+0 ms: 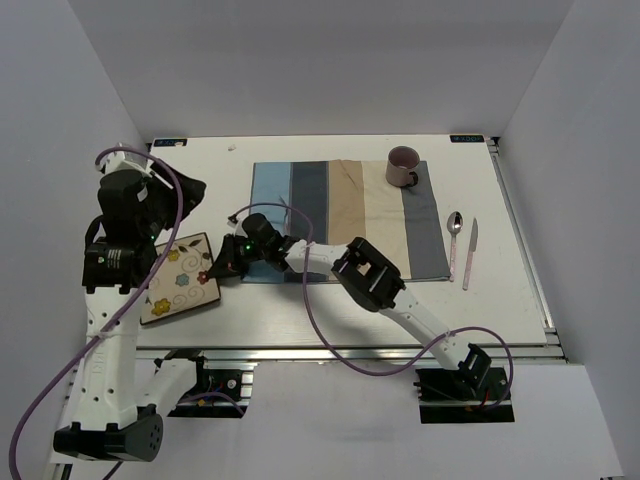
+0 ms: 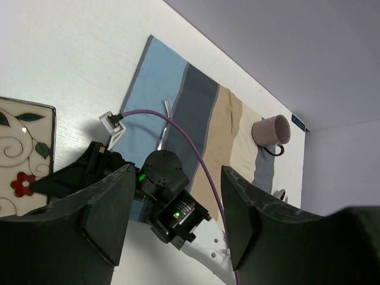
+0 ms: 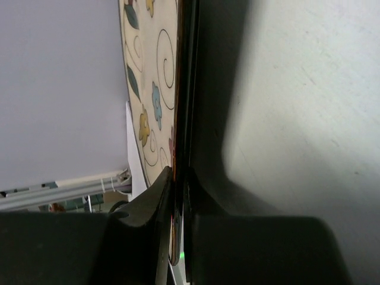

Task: Set the dinner table for one person

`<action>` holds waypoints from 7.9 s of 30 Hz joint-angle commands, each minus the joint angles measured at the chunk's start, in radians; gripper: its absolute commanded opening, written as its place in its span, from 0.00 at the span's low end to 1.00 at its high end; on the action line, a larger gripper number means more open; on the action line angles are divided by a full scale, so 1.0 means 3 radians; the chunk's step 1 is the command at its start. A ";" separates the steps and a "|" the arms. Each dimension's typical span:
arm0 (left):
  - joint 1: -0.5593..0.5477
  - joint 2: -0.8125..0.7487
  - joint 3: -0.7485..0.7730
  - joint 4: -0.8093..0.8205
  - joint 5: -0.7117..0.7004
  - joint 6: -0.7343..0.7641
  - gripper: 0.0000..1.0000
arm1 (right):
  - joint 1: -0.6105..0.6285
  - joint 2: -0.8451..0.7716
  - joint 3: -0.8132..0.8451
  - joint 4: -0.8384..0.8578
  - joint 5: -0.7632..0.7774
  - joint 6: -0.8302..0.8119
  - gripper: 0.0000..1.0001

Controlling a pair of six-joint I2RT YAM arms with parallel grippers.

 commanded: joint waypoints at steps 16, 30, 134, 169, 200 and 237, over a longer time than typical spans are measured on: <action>0.0010 0.0080 0.0394 0.0430 -0.0100 0.0253 0.71 | -0.0291 -0.1215 -0.0408 0.0708 -0.0826 -0.0267 0.00; 0.0010 0.0095 0.0006 0.0885 -0.0029 0.0176 0.71 | -0.0934 -0.2007 -0.1322 0.0877 -0.1178 -0.0374 0.00; -0.0066 0.1031 -0.1334 0.3130 0.1280 -0.0366 0.00 | -0.4029 -0.3674 -0.2918 -0.3234 0.1133 -0.4546 0.35; -0.0322 0.1210 -0.0900 0.2609 0.1157 -0.0018 0.44 | -0.4264 -0.3055 -0.2955 -0.2733 0.1782 -0.4240 0.00; -0.0322 0.1052 -0.0823 0.2348 0.1112 0.0038 0.45 | -0.2837 -0.2795 -0.2366 -0.2365 0.1322 -0.3279 0.01; -0.0322 0.0995 -0.0894 0.2394 0.0989 -0.0039 0.47 | -0.3645 -0.3087 -0.3031 -0.2605 0.1925 -0.4015 0.31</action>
